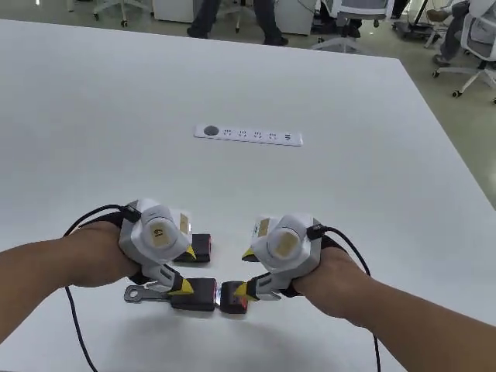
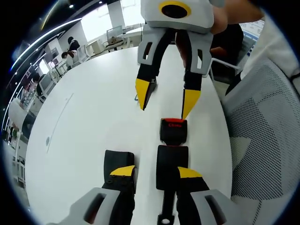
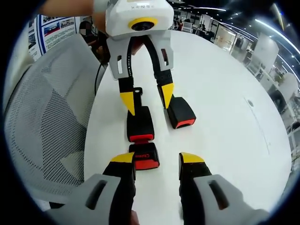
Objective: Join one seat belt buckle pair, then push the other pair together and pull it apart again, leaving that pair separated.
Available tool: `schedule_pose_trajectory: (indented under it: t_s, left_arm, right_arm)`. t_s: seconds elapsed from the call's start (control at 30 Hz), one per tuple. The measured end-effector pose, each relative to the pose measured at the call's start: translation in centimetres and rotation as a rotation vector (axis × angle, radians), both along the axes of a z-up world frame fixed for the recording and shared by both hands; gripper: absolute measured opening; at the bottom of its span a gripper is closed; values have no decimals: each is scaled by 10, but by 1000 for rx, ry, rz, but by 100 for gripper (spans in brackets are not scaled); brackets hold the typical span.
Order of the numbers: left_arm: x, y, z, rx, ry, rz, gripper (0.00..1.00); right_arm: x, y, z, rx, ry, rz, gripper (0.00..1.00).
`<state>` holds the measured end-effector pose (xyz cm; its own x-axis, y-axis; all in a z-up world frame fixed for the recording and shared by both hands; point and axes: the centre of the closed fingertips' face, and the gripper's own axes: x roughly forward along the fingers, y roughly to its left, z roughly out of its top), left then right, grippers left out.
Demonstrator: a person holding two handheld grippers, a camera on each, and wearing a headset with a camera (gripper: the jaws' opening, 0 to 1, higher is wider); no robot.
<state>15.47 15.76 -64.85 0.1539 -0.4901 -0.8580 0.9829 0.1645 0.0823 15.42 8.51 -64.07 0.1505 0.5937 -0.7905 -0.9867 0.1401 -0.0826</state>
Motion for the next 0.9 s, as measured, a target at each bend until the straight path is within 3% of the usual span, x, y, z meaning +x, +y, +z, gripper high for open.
schedule_pose_trajectory:
  t_s: [0.07,0.53,0.63,0.83,0.9]
  left_arm:
    - [8,3,1,-3,-8,14,35]
    - [45,17,-6,34,-5,37,40]
    - [57,24,-14,46,6,45,40]
    - [66,26,-20,59,20,39,41]
    - [63,24,-19,62,20,28,41]
  right_arm:
    - [9,-10,2,-17,-27,-24,38]
    - [39,-70,-12,-76,5,-79,32]
    - [49,-86,-20,-88,13,-94,31]
    - [55,-108,-22,-113,35,-106,31]
    - [57,-113,-24,-115,41,-112,31]
